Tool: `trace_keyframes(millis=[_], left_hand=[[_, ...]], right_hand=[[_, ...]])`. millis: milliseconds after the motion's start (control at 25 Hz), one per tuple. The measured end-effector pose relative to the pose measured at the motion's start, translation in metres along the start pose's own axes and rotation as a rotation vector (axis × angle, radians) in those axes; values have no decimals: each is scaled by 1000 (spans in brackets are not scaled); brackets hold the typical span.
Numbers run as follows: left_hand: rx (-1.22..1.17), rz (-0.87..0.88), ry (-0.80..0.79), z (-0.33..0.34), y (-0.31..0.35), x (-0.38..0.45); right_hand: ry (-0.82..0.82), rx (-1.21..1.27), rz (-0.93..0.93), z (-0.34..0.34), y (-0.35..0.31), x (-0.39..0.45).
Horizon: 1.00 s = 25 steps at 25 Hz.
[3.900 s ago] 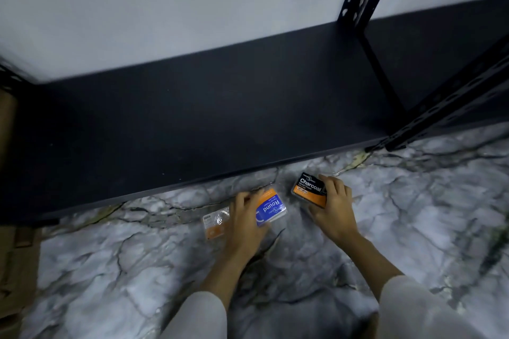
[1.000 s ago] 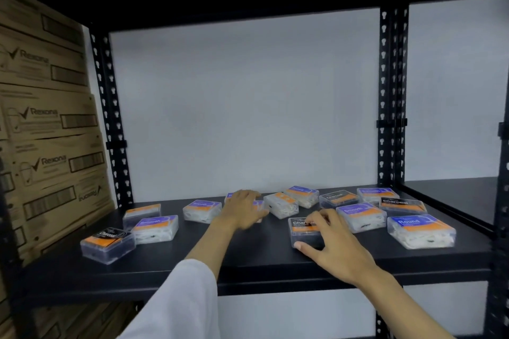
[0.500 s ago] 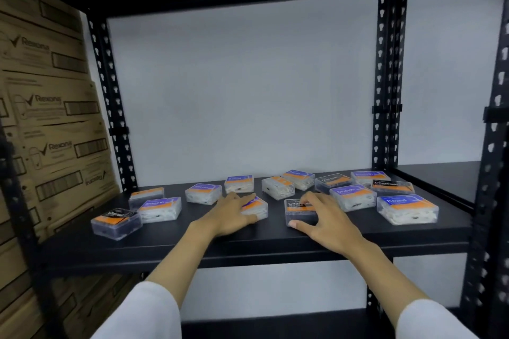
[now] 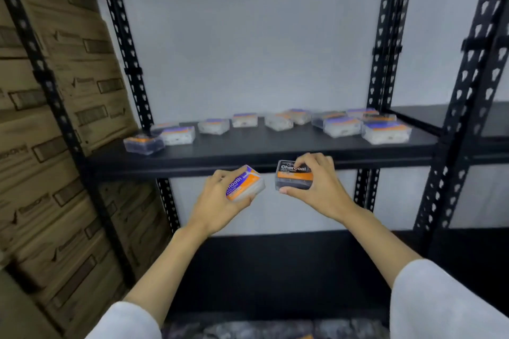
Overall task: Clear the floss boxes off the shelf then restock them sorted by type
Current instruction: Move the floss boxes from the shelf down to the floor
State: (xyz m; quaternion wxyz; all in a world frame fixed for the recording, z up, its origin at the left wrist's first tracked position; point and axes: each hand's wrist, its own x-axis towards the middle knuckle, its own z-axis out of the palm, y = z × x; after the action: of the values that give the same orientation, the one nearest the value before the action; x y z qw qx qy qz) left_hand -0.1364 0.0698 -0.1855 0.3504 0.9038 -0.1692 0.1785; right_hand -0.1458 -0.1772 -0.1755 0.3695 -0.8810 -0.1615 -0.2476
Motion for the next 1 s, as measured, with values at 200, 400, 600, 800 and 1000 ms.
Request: trace_keyframes(millis=[200,400,600,800,1000], left_hand=[[-40,-156,-145,79,-58,-61],[9,-328,-379,193,-110,-112],[29,-443,-592,295,-152,-152],[6,-482,-734,368,-187,-173],[50,-405,-784,415,-198,-183]], right_hand=[[-4,-22,102,56,43,-82],[-135,-100,325,115,137,-165],[-303,-135,579,159,229,-234],[-448,-170,774,199,298,-285],[-513,-168,880,233,335,-306]])
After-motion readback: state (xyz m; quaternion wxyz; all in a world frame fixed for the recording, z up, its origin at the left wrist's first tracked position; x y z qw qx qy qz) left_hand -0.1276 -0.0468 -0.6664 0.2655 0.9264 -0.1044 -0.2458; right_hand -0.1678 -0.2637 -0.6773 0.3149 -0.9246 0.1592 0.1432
